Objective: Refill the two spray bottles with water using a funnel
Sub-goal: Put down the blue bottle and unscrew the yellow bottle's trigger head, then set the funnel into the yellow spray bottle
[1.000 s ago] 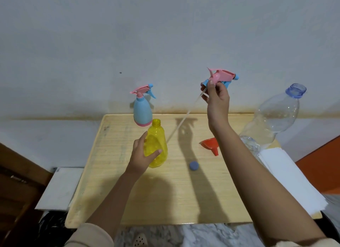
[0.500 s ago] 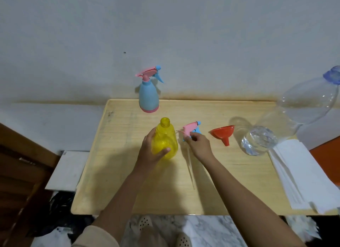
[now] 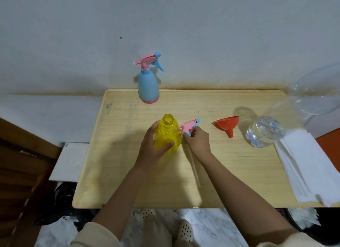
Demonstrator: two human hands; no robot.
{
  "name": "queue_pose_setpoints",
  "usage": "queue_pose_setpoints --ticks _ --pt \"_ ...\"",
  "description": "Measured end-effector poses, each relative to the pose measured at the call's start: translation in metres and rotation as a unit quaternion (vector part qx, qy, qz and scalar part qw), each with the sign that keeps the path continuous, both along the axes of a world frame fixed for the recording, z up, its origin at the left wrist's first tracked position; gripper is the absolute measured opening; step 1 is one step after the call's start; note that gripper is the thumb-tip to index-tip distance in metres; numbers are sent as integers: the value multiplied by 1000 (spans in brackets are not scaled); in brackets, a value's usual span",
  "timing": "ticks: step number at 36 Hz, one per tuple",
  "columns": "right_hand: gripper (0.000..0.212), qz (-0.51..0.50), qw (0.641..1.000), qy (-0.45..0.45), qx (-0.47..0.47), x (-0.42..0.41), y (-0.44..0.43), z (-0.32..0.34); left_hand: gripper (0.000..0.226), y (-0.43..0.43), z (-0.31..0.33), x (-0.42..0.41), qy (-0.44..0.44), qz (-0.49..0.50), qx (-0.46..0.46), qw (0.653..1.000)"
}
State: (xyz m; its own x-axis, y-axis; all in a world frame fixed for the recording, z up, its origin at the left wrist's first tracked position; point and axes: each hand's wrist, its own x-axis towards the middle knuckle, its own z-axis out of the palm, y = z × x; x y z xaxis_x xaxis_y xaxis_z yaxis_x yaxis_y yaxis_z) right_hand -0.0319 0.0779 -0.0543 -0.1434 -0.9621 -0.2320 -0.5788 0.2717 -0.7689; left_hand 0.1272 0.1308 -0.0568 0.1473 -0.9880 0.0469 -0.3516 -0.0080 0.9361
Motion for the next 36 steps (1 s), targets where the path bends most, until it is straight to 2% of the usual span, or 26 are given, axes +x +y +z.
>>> queue_pose_setpoints --ticks 6,10,12,15,17,22,24,28,32,36 --pt "20 23 999 38 -9 -3 -1 3 78 1 2 -3 8 17 1 1000" --pt "14 -18 995 -19 -98 -20 -2 18 81 -1 2 -7 -2 25 3 1000" --pt "25 -55 987 -15 -151 -35 -5 28 78 -1 1 -10 -2 26 0 1000" --pt "46 -110 974 43 -194 -60 -11 37 75 -1 -1 -11 -7 30 -1 1000" --pt "61 -133 971 63 -187 -76 -16 36 76 -1 -3 -12 -9 31 2 999" --pt "94 -125 988 48 -73 -98 -30 27 73 -2 -5 -13 -6 27 4 1000" --pt "94 -123 991 37 -47 -100 -36 23 73 -2 -5 -14 -9 26 6 1000" --pt "77 -141 989 3 -41 -98 -39 20 75 -2 -3 -16 -10 22 13 1000" --pt "80 -154 985 -28 -67 -95 -32 22 77 -2 -2 -15 -12 15 15 1000" --pt "88 -152 977 -110 -97 -84 -22 39 79 0 3 -18 -11 7 20 1000"
